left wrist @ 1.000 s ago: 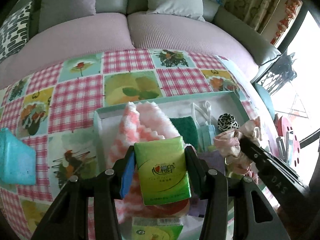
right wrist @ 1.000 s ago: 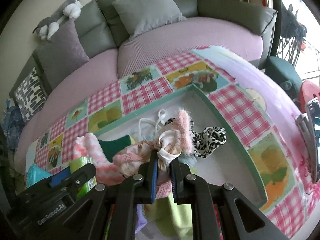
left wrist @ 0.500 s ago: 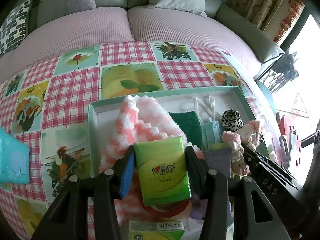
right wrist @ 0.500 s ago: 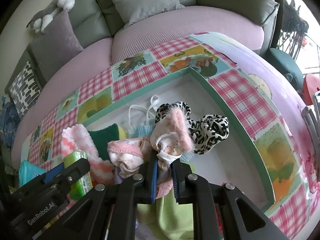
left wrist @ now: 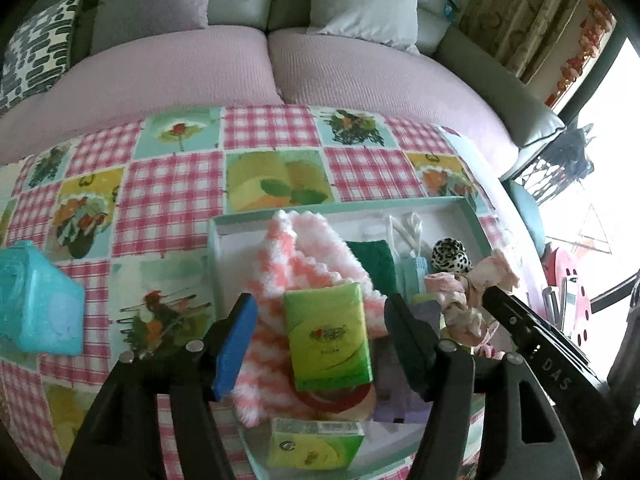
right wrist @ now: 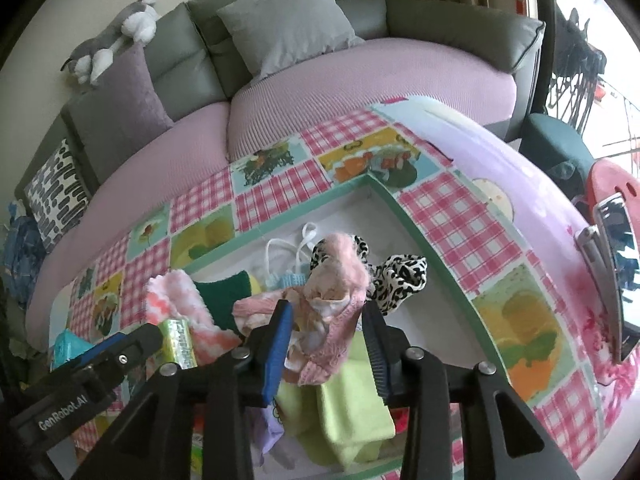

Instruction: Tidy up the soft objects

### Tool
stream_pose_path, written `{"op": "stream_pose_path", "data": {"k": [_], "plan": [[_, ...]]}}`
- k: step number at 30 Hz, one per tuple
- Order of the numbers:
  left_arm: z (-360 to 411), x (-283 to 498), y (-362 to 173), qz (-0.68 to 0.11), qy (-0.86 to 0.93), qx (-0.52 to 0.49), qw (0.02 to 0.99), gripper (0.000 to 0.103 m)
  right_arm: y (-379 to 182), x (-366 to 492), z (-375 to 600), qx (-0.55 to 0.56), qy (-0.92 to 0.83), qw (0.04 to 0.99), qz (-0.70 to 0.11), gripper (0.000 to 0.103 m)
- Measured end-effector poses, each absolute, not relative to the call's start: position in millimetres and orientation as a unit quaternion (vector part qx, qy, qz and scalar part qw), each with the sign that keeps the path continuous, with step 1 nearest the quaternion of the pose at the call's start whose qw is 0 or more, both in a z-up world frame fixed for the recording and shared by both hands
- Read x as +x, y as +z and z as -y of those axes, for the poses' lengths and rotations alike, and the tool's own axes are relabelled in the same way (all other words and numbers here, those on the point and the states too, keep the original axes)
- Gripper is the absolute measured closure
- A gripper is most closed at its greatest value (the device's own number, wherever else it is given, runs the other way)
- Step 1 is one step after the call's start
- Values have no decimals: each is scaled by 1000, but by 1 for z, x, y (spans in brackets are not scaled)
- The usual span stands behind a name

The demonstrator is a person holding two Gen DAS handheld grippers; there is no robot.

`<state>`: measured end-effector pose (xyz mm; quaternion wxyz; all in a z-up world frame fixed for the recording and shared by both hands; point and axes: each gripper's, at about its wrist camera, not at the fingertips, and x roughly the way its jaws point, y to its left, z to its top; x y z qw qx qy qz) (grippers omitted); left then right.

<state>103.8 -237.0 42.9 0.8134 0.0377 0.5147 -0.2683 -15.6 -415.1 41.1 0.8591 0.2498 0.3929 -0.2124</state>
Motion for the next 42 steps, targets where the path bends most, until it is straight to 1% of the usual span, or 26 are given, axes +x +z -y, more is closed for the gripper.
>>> {"op": "stream_pose_path", "data": {"k": [5,12,14,15,16,17,18,20,22,23,25,27,36,42], "plan": [[216,106,50,-504,-213,63,835,35,50,-21,407,233,-206,865,-393,64],[193,116,46,-510,-171,66,840,35,50,-20,390,203,-191,869,-409,62],[188,116,43,-513,-161,70,840,35,48,-19,387,200,-187,868,-415,52],[186,116,42,-513,-157,72,841,35,46,-17,386,198,-185,867,-419,41],[185,116,40,-513,-153,75,841,29,44,-17,384,196,-183,866,-421,36],[184,116,39,-511,-149,78,843,24,42,-15,382,193,-181,866,-425,35],[183,116,39,-508,-141,84,846,14,41,-14,381,191,-180,865,-427,33],[180,115,38,-501,-128,91,851,13,39,-13,380,188,-179,864,-430,28],[177,115,37,-503,-123,91,851,13,38,-13,378,187,-179,864,-432,17],[175,116,35,-506,-121,88,849,12,37,-13,377,185,-179,864,-432,15],[173,116,32,-511,-115,90,847,9,37,-13,375,180,-180,865,-432,7],[172,116,29,-513,-107,95,846,9,37,-13,374,178,-180,866,-431,0],[161,110,24,-514,-103,89,847,9,35,-14,367,173,-185,864,-435,0],[148,92,21,-513,-100,91,847,9,33,-27,352,174,-179,863,-440,0]]}}
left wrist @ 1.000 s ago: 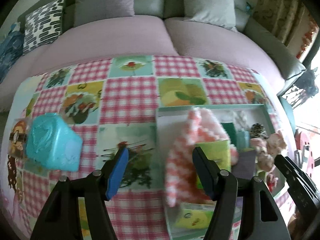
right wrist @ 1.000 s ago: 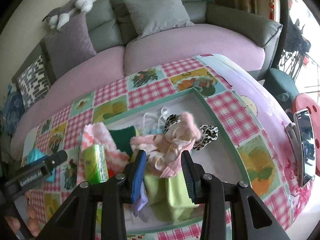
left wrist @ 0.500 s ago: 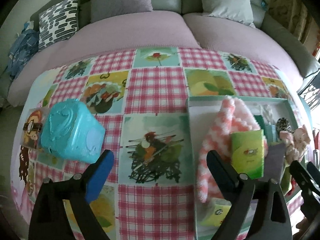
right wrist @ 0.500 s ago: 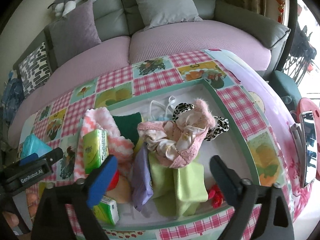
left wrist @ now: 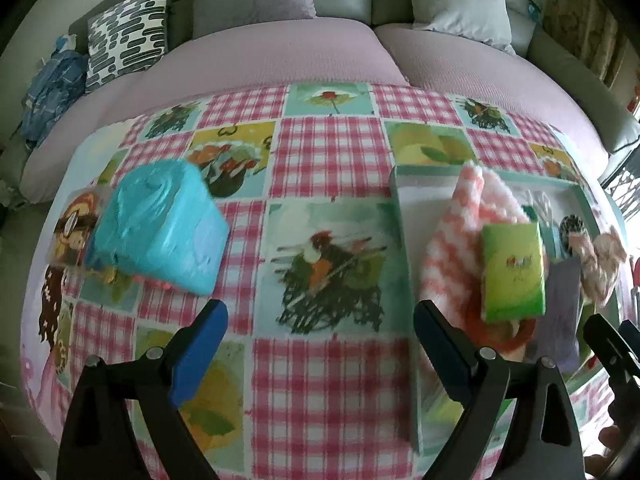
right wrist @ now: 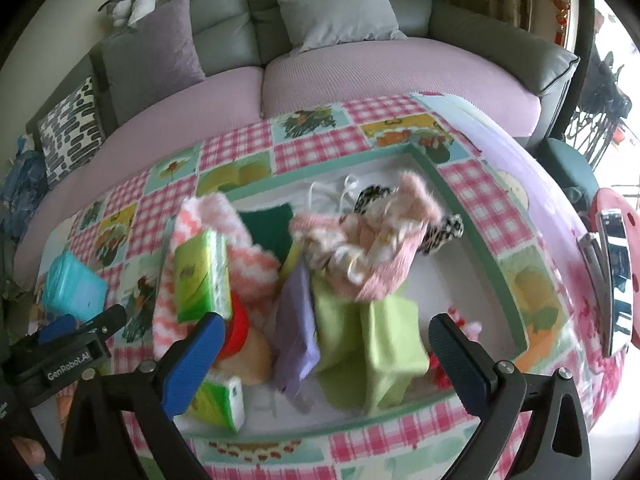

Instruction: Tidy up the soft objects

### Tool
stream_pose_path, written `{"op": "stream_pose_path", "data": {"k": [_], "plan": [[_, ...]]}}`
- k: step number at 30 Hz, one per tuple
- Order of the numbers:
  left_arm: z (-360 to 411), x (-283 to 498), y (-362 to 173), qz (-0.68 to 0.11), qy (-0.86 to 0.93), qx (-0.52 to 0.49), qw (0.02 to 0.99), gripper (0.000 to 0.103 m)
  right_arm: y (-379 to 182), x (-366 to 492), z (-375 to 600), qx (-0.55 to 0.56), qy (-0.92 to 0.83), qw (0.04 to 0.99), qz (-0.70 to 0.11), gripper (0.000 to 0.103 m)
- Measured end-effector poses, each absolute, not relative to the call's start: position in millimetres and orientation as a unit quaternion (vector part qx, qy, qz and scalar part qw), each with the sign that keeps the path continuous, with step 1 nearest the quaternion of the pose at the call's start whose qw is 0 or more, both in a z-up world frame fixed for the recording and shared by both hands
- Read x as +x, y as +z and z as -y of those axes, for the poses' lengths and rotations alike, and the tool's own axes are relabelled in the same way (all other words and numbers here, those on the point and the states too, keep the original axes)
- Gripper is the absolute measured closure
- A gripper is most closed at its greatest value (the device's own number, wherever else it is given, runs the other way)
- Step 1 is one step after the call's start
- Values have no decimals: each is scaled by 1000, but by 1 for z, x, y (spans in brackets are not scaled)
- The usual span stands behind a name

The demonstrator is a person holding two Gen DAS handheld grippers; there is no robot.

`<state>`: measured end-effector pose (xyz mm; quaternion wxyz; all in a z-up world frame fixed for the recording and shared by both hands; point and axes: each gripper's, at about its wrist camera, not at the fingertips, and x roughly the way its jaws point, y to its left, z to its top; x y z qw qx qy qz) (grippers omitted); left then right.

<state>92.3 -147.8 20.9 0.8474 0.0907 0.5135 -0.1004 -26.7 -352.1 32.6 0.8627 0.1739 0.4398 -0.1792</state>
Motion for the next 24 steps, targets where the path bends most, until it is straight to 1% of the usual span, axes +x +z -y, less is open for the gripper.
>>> {"op": "stream_pose_path", "data": {"k": [13,24], "plan": [[91,60,19,-518,-79,72,849,9,26,-57,298,144,-157,863,-458,0],[73,32,16,-518,-77,80,848,9,20,-72,272,134,-149,863,-464,0]]}}
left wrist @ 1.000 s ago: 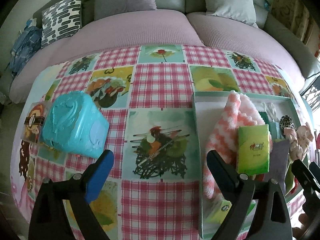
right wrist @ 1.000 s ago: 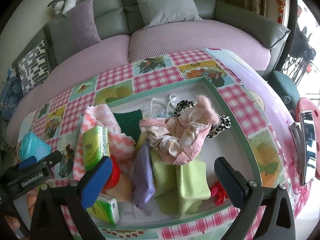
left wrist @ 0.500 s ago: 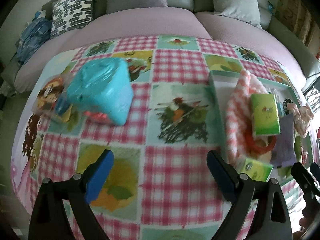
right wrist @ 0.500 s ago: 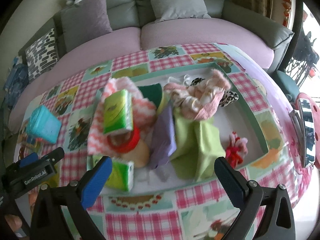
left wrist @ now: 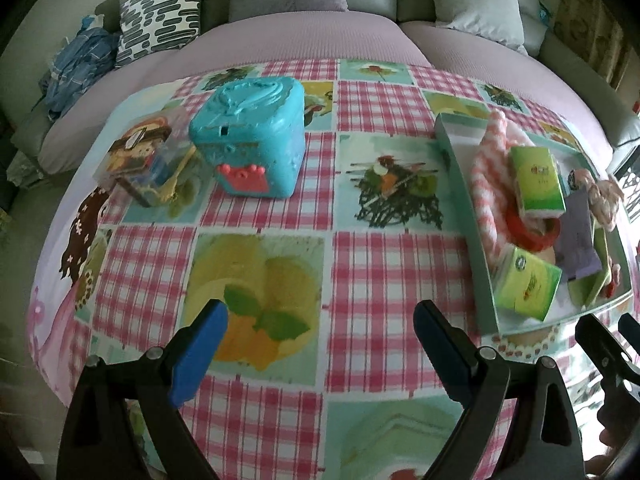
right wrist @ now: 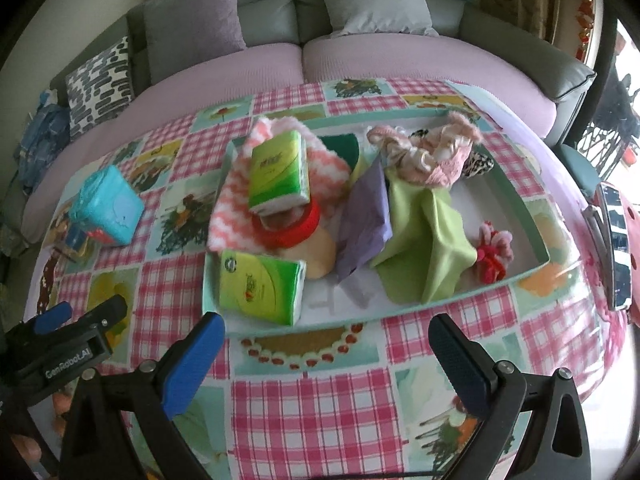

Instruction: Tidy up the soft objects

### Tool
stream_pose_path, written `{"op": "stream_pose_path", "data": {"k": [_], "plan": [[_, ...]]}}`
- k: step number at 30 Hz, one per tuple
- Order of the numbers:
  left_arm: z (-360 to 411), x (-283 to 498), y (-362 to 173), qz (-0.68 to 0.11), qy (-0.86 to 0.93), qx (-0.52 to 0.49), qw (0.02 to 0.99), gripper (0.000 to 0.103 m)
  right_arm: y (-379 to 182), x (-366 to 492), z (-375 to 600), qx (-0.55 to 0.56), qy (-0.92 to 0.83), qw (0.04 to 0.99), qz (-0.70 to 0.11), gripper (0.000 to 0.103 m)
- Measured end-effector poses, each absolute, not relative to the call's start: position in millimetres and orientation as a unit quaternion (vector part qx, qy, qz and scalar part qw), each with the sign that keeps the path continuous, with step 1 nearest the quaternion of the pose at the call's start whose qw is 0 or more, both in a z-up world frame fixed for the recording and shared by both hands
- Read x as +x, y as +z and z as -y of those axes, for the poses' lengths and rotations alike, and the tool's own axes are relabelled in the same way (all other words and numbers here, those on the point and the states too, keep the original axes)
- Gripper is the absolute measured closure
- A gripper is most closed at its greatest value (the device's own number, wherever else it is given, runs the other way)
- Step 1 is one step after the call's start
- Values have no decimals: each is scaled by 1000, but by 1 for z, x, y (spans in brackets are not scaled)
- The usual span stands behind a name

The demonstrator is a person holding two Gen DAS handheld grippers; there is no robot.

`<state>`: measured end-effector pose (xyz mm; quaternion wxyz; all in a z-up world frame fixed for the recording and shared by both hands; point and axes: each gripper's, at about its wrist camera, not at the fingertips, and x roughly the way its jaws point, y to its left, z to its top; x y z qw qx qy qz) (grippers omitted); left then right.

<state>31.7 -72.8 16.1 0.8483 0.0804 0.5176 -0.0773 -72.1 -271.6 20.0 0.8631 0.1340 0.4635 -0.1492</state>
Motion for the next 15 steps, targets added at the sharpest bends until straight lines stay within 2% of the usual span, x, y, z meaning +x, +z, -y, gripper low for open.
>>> {"op": "stream_pose_path", "data": {"k": [15], "plan": [[62,26,13,-520,-56,78,849,9,11,-70,271,122,-156,863,-466,0]]}}
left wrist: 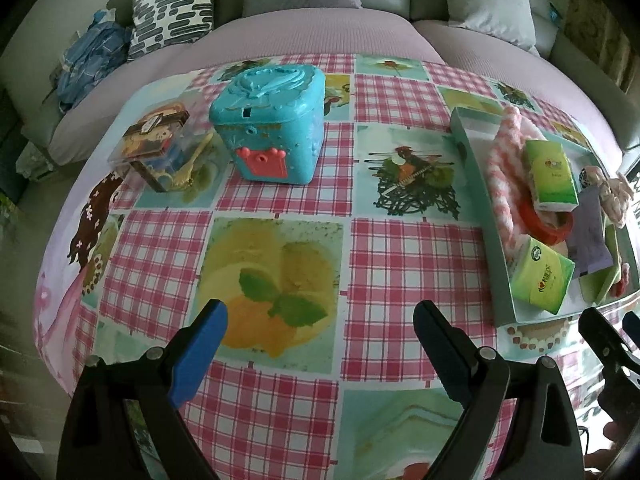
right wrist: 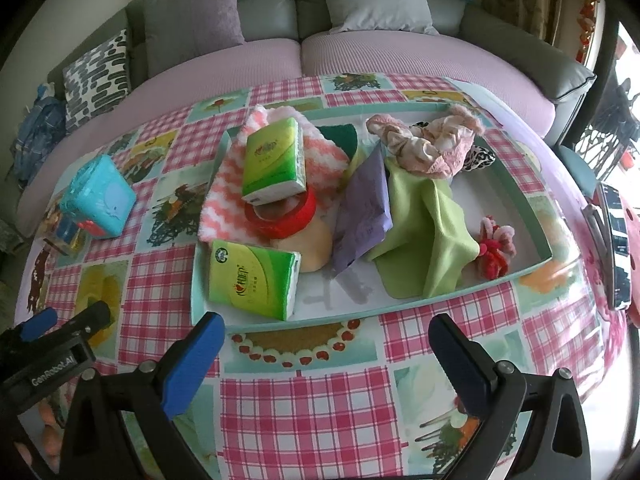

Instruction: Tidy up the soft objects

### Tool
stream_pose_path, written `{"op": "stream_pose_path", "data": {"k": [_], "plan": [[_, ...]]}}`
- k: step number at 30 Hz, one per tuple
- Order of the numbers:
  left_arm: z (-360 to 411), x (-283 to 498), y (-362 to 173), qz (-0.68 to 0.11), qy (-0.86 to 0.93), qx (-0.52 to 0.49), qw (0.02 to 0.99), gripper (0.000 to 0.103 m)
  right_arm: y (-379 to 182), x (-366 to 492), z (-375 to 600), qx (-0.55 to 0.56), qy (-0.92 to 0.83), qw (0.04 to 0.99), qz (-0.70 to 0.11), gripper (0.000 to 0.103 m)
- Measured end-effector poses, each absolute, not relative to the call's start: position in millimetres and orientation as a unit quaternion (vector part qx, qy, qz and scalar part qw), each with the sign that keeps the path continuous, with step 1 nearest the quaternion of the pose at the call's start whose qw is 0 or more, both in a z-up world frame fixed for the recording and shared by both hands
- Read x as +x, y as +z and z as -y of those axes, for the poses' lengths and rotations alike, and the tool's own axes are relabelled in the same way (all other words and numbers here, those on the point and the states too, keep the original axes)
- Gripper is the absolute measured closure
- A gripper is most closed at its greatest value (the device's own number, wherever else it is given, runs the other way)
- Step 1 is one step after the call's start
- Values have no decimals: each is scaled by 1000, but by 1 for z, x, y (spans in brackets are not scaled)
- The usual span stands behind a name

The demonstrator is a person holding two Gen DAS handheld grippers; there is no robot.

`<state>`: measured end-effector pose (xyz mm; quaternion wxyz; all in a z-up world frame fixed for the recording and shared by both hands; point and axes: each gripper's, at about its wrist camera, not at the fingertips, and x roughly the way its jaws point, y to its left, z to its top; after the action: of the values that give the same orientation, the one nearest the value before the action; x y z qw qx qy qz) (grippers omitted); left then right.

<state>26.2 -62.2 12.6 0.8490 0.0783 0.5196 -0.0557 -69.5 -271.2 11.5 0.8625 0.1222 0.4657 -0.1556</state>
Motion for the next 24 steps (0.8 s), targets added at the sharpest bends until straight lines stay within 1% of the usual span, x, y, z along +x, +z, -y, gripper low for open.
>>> {"op": "stream_pose_path", "data": {"k": [10,24], "plan": [[68,22,1,-530,-44,110,840,9,9,-68,274,109,-165,863,-466,0],[68,24,-3,-536,-45,113,836,9,7,-67,274,92,-170,864,-466,0]]}}
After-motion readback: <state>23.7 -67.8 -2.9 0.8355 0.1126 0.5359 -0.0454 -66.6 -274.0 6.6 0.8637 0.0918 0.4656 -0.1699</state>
